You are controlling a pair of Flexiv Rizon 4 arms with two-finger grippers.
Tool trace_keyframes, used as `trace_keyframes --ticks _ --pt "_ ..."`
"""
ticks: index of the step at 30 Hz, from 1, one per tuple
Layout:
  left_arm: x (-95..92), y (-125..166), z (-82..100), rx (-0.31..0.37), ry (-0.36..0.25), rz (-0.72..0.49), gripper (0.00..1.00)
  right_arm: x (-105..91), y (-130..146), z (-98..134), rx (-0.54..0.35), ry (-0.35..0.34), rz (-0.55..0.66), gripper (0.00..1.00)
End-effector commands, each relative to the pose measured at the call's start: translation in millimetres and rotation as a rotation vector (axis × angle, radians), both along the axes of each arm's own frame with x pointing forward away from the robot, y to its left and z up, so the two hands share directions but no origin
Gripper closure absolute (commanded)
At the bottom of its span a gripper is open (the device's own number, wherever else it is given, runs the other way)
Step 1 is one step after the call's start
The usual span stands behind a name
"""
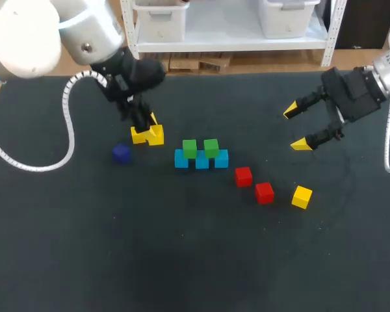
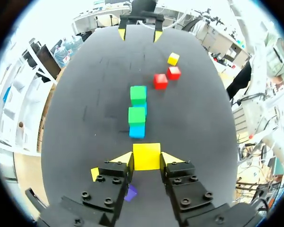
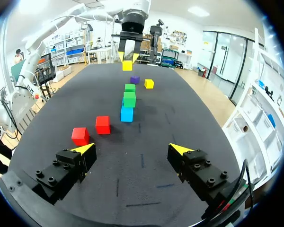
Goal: Place the blue cubes, place green cubes on the blue cubes, place the yellow cubes on the green cubes, then place the red cubes on the yellow cubes, and place purple cube on the red cubes.
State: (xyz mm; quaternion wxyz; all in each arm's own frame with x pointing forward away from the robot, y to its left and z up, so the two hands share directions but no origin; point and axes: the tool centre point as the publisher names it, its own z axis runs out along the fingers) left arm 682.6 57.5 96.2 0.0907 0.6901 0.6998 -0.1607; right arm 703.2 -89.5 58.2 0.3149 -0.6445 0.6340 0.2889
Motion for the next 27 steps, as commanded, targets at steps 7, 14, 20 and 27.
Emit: trace_keyframes --ticks 7,14,20,27 --pt "2.3 -28 22.6 0.035 0.038 -0.018 1.0 -0.2 0 0 0.001 -0.002 0.0 0.0" --pt "11.1 -58 18.9 0.015 0.012 -0.046 1.0 -0.2 0 0 0.001 -0.002 0.0 0.0" --pt "16.5 -80 11.2 0.006 0.009 -0.071 1.0 -0.2 0 0 0.001 -0.002 0.0 0.0" --pt "14.1 -96 1.0 -0.004 0.02 -0.09 1.0 -0.2 0 0 0.001 -0.002 0.0 0.0"
